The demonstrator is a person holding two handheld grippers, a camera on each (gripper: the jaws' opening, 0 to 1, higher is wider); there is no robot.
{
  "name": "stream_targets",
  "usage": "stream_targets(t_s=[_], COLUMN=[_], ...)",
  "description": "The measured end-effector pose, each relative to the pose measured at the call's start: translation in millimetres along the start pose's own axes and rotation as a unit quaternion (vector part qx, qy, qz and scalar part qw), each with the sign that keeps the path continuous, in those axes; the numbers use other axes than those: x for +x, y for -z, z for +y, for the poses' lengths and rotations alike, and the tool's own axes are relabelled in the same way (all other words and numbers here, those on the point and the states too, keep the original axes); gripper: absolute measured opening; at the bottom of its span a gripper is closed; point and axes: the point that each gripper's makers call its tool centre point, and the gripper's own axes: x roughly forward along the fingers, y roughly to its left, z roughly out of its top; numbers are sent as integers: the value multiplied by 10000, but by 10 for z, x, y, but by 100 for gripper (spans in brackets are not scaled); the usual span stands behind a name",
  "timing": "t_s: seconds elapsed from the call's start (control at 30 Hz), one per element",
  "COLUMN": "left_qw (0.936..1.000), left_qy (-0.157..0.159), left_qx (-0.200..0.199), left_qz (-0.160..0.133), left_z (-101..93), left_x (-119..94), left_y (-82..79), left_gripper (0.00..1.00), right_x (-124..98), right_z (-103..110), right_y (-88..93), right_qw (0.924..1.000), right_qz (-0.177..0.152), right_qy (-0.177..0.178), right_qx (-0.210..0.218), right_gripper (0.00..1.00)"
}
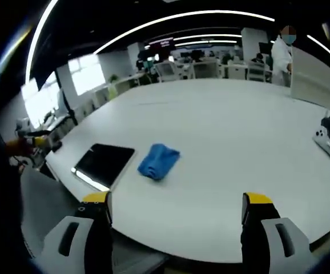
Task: Wipe the mirror surface with the cleaning cloth until all visible marks leave the cleaned area.
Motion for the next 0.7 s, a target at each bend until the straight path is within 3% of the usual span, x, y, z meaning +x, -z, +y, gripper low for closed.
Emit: stream_targets(t_s=[0.7], left_qw=[9998], left_qy=[157], left_qx=[-13], left_qz=[88], left_z=[-100], left_x=[43], left_y=[76], left_gripper=[99], right_x=[-27], right_z=[-19], right_y=[22], right_qw=[9999], right_qz=[-2], right_qy=[124], right_qx=[95], right_gripper=[93])
